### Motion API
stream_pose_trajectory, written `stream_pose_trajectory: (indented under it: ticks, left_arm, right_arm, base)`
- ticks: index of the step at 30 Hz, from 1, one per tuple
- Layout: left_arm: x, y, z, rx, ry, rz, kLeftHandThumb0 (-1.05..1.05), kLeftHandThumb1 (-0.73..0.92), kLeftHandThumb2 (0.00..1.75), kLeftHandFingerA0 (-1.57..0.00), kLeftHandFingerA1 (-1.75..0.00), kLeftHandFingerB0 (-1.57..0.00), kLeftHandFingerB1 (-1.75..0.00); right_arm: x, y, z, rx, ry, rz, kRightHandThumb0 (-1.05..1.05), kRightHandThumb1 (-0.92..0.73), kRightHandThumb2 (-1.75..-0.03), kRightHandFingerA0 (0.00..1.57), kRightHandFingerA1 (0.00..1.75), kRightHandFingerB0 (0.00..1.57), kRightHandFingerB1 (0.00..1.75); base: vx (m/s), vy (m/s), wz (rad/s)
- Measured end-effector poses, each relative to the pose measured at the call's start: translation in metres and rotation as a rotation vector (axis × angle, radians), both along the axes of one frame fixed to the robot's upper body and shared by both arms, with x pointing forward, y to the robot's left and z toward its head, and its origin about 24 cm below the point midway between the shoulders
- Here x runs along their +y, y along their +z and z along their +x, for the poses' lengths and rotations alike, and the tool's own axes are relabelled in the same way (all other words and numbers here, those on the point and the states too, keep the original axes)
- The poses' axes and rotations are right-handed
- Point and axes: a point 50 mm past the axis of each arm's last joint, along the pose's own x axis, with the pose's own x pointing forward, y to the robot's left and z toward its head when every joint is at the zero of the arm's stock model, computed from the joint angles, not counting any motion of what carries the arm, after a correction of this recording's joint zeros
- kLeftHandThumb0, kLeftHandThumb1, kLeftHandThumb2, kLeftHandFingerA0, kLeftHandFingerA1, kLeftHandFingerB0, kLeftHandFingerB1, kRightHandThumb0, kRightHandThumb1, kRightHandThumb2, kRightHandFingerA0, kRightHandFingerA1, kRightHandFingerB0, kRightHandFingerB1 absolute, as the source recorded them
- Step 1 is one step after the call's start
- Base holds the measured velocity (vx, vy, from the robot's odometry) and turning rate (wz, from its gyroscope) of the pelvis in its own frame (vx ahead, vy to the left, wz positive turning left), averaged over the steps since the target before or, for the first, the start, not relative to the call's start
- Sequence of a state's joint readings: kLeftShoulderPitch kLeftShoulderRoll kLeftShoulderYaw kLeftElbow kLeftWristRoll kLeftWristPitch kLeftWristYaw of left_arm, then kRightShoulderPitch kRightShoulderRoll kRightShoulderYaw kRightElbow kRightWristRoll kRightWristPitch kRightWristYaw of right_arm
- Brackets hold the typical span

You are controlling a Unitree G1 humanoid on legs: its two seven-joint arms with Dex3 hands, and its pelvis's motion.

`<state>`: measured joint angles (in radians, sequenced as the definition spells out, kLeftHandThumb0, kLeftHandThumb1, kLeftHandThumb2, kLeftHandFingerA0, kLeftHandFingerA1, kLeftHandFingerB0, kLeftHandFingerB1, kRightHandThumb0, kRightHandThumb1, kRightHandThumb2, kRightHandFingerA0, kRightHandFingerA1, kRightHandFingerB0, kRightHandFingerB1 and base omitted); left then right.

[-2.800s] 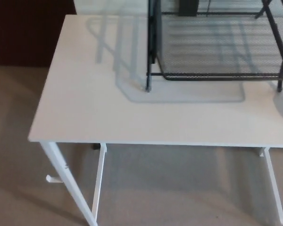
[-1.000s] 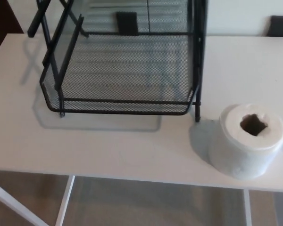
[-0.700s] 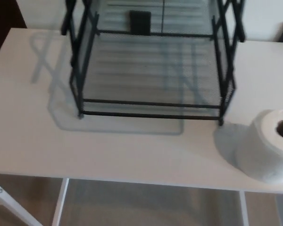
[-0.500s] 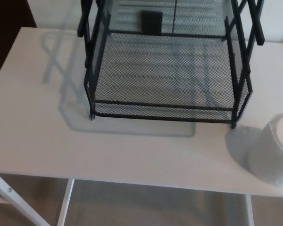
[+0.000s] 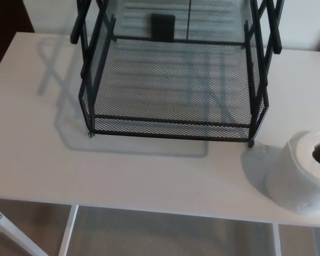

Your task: The robot walks towards a desk on which a file tray is kept in the middle and a toilet paper roll is kept on its right. The robot uses its right hand to hook on finger in the gap of the roll and grabs it, lifts it and places it on the tray.

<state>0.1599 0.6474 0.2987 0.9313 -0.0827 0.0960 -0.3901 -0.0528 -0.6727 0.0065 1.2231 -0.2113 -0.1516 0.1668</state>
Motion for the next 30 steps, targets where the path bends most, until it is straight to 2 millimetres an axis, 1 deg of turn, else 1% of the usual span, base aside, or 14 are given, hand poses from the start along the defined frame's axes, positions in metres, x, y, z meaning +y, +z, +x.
stream_pose_trajectory:
  ticks: [2, 5, 6, 7, 13, 15, 16, 17, 18, 20, 21, 24, 25, 30]
  left_arm:
    - [0.000, 0.000, 0.001, -0.002, 0.000, -0.001, -0.70, 0.75, 1.00, -0.32, -0.52, -0.16, -0.44]
    - [0.000, 0.000, 0.001, -0.003, 0.000, -0.001, -0.69, 0.76, 0.99, -0.31, -0.51, -0.17, -0.44]
    - [0.000, 0.000, 0.001, -0.003, 0.000, -0.002, -0.70, 0.76, 1.01, -0.30, -0.51, -0.15, -0.43]
    - [0.000, 0.000, 0.001, -0.002, 0.000, -0.002, -0.69, 0.76, 1.00, -0.31, -0.52, -0.16, -0.44]
    - [0.000, 0.001, 0.001, -0.008, 0.002, -0.001, -0.71, 0.76, 1.01, -0.31, -0.52, -0.14, -0.44]
    - [0.000, 0.001, 0.001, -0.011, 0.003, -0.001, -0.70, 0.76, 1.01, -0.31, -0.52, -0.14, -0.44]
    - [0.000, 0.001, 0.001, -0.012, 0.004, -0.001, -0.69, 0.76, 1.01, -0.30, -0.52, -0.14, -0.44]
    - [0.000, 0.001, 0.002, -0.015, 0.004, -0.001, -0.69, 0.77, 0.99, -0.29, -0.51, -0.15, -0.44]
    - [0.000, 0.002, 0.002, -0.016, 0.004, -0.002, -0.69, 0.76, 0.99, -0.29, -0.51, -0.16, -0.44]
    - [0.000, 0.002, 0.003, -0.018, 0.004, -0.002, -0.69, 0.76, 0.99, -0.29, -0.51, -0.16, -0.44]
    - [0.000, 0.002, 0.003, -0.018, 0.004, -0.002, -0.69, 0.76, 0.99, -0.30, -0.51, -0.17, -0.44]
    - [0.000, 0.002, 0.003, -0.017, 0.005, -0.003, -0.70, 0.76, 0.99, -0.29, -0.51, -0.16, -0.44]
    - [0.000, 0.001, 0.002, -0.017, 0.006, -0.003, -0.70, 0.76, 0.99, -0.29, -0.50, -0.16, -0.44]
    - [0.001, 0.001, 0.002, -0.015, 0.006, -0.003, -0.71, 0.76, 0.99, -0.31, -0.51, -0.17, -0.44]
  right_arm:
    - [-0.003, 0.004, -0.001, -0.052, -0.047, 0.023, -0.58, -0.43, -0.74, 0.21, 0.49, 0.08, 0.37]
    - [-0.008, 0.011, 0.000, -0.143, -0.106, 0.054, -0.53, -0.58, -0.57, 0.27, 0.47, 0.08, 0.27]
    - [-0.010, 0.014, 0.001, -0.171, -0.121, 0.062, -0.32, -0.42, -0.95, 0.03, 0.50, 0.00, 0.49]
    - [-0.011, 0.017, 0.002, -0.203, -0.137, 0.071, -0.59, -0.44, -0.72, 0.15, 0.47, 0.09, 0.36]
    - [-0.021, 0.048, 0.022, -0.463, -0.193, 0.106, -0.33, -0.36, -0.92, 0.06, 0.52, 0.00, 0.49]
    - [-0.023, 0.063, 0.033, -0.564, -0.188, 0.113, -0.51, -0.50, -0.55, 0.25, 0.47, 0.21, 0.32]
    - [-0.023, 0.069, 0.037, -0.604, -0.182, 0.114, -0.61, -0.37, -0.75, 0.26, 0.59, 0.19, 0.51]
    - [-0.023, 0.078, 0.042, -0.656, -0.168, 0.112, -0.65, -0.48, -0.54, 0.29, 0.64, 0.22, 0.50]
    - [-0.022, 0.087, 0.048, -0.699, -0.145, 0.107, -0.68, -0.36, -0.78, 0.31, 0.68, 0.23, 0.59]
    - [-0.020, 0.102, 0.057, -0.764, -0.101, 0.101, -0.68, -0.36, -0.78, 0.31, 0.68, 0.23, 0.59]
    - [-0.018, 0.107, 0.060, -0.785, -0.085, 0.100, -0.70, -0.47, -0.55, 0.33, 0.72, 0.26, 0.60]
    - [-0.011, 0.129, 0.072, -0.873, -0.009, 0.093, -0.70, -0.49, -0.55, 0.39, 0.55, 0.25, 0.46]
    - [-0.008, 0.135, 0.075, -0.893, 0.017, 0.091, -0.67, -0.39, -0.77, 0.32, 0.54, 0.18, 0.43]
    - [0.008, 0.158, 0.084, -0.945, 0.149, 0.086, -0.64, -0.43, -0.54, 0.43, 0.40, 0.31, 0.30]
  base:
    - [0.00, 0.000, 0.00]
    - [0.00, 0.000, 0.00]
    - [0.00, 0.000, 0.00]
    - [0.00, 0.000, 0.00]
    - [0.00, 0.000, 0.00]
    - [0.00, 0.000, 0.00]
    - [0.00, 0.000, 0.00]
    - [0.00, 0.000, 0.00]
    - [0.00, 0.000, 0.00]
    - [0.00, 0.000, 0.00]
    - [0.00, 0.000, 0.00]
    - [0.00, 0.000, 0.00]
    - [0.00, 0.000, 0.00]
    - [0.00, 0.000, 0.00]
